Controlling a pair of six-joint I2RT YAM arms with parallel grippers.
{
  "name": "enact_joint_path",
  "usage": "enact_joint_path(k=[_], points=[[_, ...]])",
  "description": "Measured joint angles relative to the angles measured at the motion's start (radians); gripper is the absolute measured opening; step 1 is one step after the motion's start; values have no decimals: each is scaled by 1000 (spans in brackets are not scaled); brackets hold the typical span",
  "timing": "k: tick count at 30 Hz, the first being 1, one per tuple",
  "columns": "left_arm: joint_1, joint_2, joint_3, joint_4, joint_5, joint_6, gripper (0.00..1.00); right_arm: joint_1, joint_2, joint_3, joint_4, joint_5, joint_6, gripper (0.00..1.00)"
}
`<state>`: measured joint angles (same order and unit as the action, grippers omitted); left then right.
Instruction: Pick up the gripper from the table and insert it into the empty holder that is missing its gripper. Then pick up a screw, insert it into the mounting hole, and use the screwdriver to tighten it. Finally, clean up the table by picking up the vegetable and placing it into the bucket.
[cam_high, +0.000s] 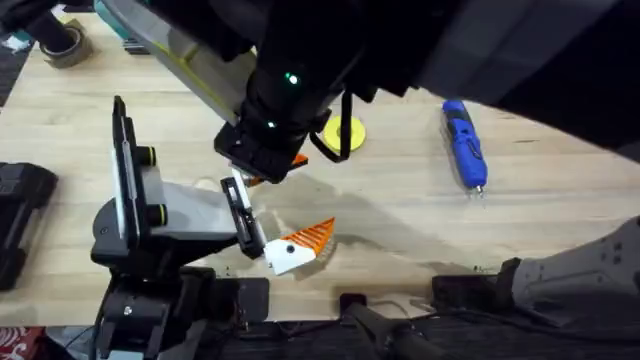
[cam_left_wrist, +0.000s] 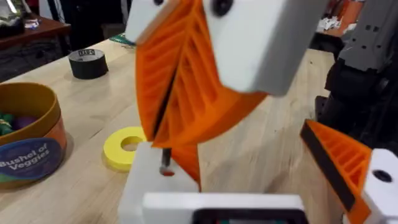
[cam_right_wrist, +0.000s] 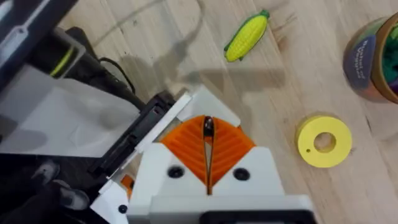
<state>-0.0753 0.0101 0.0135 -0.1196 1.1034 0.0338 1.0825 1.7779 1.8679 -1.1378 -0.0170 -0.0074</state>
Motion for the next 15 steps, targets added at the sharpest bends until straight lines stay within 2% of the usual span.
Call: enact_joint_path(k=[15], points=[[0,0,0,0,0,0,985,0,0,-21,6,-7,0,5]])
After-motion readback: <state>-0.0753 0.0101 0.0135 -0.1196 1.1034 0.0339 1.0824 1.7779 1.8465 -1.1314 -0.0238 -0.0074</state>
